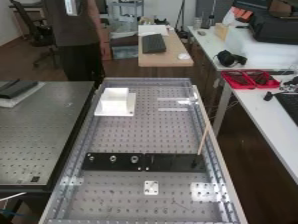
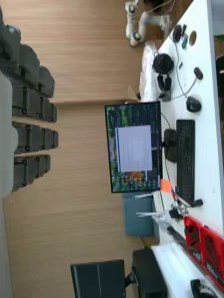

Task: Grab the smaller nut and place it in the white container

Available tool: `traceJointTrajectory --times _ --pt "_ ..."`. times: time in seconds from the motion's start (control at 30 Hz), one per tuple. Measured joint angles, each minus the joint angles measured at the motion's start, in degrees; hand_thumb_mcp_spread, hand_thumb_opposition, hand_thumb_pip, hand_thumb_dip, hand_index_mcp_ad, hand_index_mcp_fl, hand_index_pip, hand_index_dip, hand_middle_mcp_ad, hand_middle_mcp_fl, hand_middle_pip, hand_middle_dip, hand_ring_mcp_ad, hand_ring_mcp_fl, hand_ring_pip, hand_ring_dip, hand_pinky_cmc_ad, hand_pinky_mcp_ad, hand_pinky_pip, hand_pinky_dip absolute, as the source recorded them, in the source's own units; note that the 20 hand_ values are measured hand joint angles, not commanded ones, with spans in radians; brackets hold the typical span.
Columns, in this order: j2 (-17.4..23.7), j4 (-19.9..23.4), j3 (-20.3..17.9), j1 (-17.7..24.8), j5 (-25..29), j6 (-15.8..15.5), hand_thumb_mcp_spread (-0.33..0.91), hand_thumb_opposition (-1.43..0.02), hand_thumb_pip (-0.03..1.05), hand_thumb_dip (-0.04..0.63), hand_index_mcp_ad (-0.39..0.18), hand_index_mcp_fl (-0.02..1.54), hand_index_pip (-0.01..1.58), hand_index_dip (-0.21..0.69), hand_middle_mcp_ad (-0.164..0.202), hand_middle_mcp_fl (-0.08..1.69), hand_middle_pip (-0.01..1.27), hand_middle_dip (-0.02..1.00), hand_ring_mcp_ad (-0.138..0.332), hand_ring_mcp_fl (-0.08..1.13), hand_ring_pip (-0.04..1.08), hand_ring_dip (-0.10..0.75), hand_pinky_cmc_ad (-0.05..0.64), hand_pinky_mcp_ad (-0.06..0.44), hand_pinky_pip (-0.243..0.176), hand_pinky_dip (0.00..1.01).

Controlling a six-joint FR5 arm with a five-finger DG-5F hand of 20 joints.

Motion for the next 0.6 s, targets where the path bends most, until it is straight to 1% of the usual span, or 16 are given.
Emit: traceJointTrajectory --times 0.03,0.07,0.1,0.13,0.17,0.2,0.23,0.27,0.33,0.37,0.4,0.43,0.47,0.53,0.57,0.6 --pt "0.1 0.1 -0.1 0.0 0.0 -0.1 0.01 0.0 0.01 0.003 0.002 0.0 0.01 0.012 0.058 0.02 0.01 0.02 0.07 0.01 0.01 0.012 0.065 0.051 -0.01 0.02" --pt "0.1 0.1 -0.1 0.0 0.0 -0.1 0.0 0.0 0.01 0.007 0.012 0.0 0.01 0.012 0.044 0.02 0.01 0.02 0.07 0.01 0.01 0.016 0.049 0.049 -0.01 0.02" --pt "0.1 0.1 -0.1 0.0 0.0 0.0 0.0 0.0 0.01 0.007 0.017 0.0 0.01 0.012 0.044 0.02 0.01 0.02 0.052 0.01 0.01 0.016 0.051 0.037 -0.01 0.02" --pt "0.1 0.1 -0.2 0.0 0.0 0.0 0.01 0.0 0.01 0.007 0.023 0.0 0.01 0.012 0.031 0.02 0.01 0.02 0.052 0.01 0.01 0.016 0.035 0.031 -0.01 0.02" --pt "0.1 0.2 -0.3 0.0 0.0 0.0 0.01 -0.02 0.04 0.0 0.024 0.0 0.01 0.014 0.031 0.02 0.01 0.02 0.052 0.01 0.01 0.016 0.037 0.033 -0.01 0.02" --pt "0.2 0.2 -0.4 0.0 0.0 0.1 0.04 -0.07 0.15 0.0 0.024 0.0 0.01 0.017 0.03 0.03 0.02 0.02 0.052 0.01 0.01 0.016 0.038 0.037 -0.01 0.02" --pt "0.2 0.3 -0.4 0.0 0.0 0.1 0.13 -0.18 0.34 0.019 0.019 0.01 0.02 0.037 0.024 0.05 0.04 0.03 0.056 0.0 0.03 0.019 0.051 0.059 -0.01 0.04" --pt "0.2 0.3 -0.5 0.0 0.0 0.1 0.2 -0.25 0.43 0.037 0.019 0.0 0.02 0.061 0.024 0.07 0.05 0.05 0.052 0.0 0.05 0.024 0.063 0.079 -0.01 0.05" --pt "0.2 0.4 -0.6 0.0 0.0 0.1 0.23 -0.39 0.39 0.051 0.003 0.01 0.05 0.14 0.024 0.1 0.07 0.11 0.047 0.0 0.05 0.054 0.131 0.15 -0.01 0.12" --pt "0.2 0.4 -0.6 0.0 0.0 0.2 0.23 -0.44 0.38 0.051 -0.007 0.01 0.05 0.161 0.028 0.1 0.09 0.13 0.058 0.01 0.06 0.066 0.162 0.18 -0.01 0.14" --pt "0.2 0.5 -0.7 0.0 0.0 0.2 0.25 -0.48 0.38 0.051 -0.009 0.0 0.05 0.18 0.024 0.11 0.09 0.14 0.059 0.01 0.05 0.068 0.199 0.195 -0.01 0.16" --pt "0.2 0.5 -0.8 0.0 0.0 0.3 0.24 -0.52 0.39 0.049 -0.009 0.0 0.05 0.202 0.024 0.12 0.09 0.16 0.075 0.01 0.07 0.086 0.23 0.232 -0.01 0.18" --pt "0.2 0.5 -0.8 0.0 0.0 0.3 0.25 -0.56 0.4 0.052 -0.009 0.0 0.06 0.215 0.028 0.12 0.09 0.18 0.093 0.0 0.08 0.098 0.253 0.246 -0.012 0.19" --pt "0.3 0.5 -0.9 -0.1 0.1 0.4 0.25 -0.59 0.43 0.052 -0.01 0.01 0.07 0.239 0.024 0.12 0.1 0.21 0.106 0.0 0.09 0.11 0.3 0.278 -0.01 0.21" --pt "0.3 0.5 -1.0 -0.1 0.1 0.5 0.25 -0.61 0.43 0.052 -0.01 0.0 0.07 0.262 0.024 0.12 0.11 0.22 0.108 0.01 0.09 0.113 0.316 0.278 -0.012 0.22" --pt "0.2 0.5 -1.0 -0.1 0.1 0.6 0.25 -0.62 0.44 0.052 -0.01 0.01 0.07 0.269 0.024 0.12 0.11 0.22 0.122 0.0 0.09 0.12 0.33 0.295 -0.01 0.23"
